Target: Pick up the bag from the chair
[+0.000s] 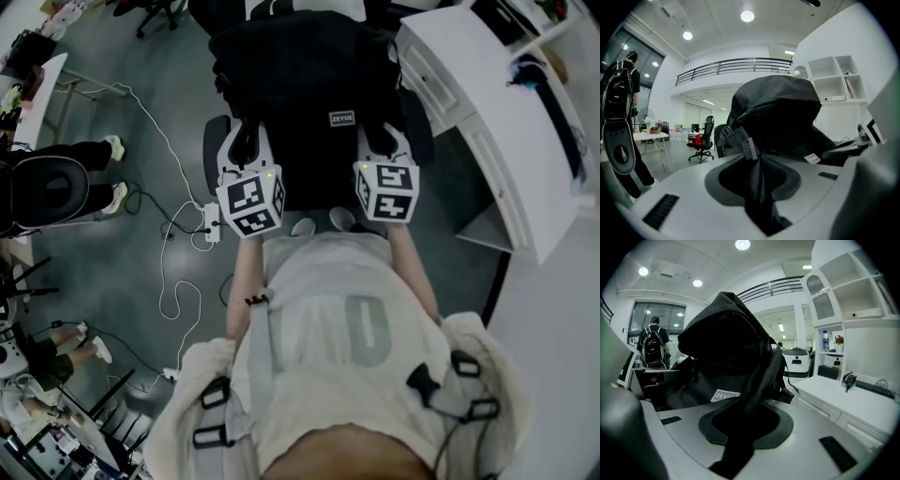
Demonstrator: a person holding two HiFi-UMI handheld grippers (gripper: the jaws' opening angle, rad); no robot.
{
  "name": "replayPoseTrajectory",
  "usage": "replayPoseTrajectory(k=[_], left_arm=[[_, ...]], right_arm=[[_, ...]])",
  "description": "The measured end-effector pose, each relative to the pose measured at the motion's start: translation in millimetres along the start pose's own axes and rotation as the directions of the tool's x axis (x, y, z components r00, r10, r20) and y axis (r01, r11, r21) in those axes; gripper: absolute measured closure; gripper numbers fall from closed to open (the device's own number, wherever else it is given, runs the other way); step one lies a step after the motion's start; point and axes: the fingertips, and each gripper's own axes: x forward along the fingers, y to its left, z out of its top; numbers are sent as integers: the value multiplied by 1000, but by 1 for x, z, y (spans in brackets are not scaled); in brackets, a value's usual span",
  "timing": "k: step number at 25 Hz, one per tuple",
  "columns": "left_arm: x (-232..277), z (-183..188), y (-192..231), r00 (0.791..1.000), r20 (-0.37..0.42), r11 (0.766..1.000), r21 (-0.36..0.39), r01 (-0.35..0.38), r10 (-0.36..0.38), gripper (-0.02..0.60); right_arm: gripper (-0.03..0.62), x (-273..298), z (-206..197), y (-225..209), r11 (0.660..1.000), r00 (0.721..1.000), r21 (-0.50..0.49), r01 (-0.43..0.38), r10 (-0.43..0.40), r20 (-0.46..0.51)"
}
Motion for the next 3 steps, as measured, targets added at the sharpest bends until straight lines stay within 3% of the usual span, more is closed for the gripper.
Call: replayPoseTrajectory(k=[3], left_arm=[[6, 2, -4, 1000, 1, 1000, 3, 4, -4, 502]], right_arm=[[531, 2, 2, -5, 1000, 1000, 5, 5, -5, 1]])
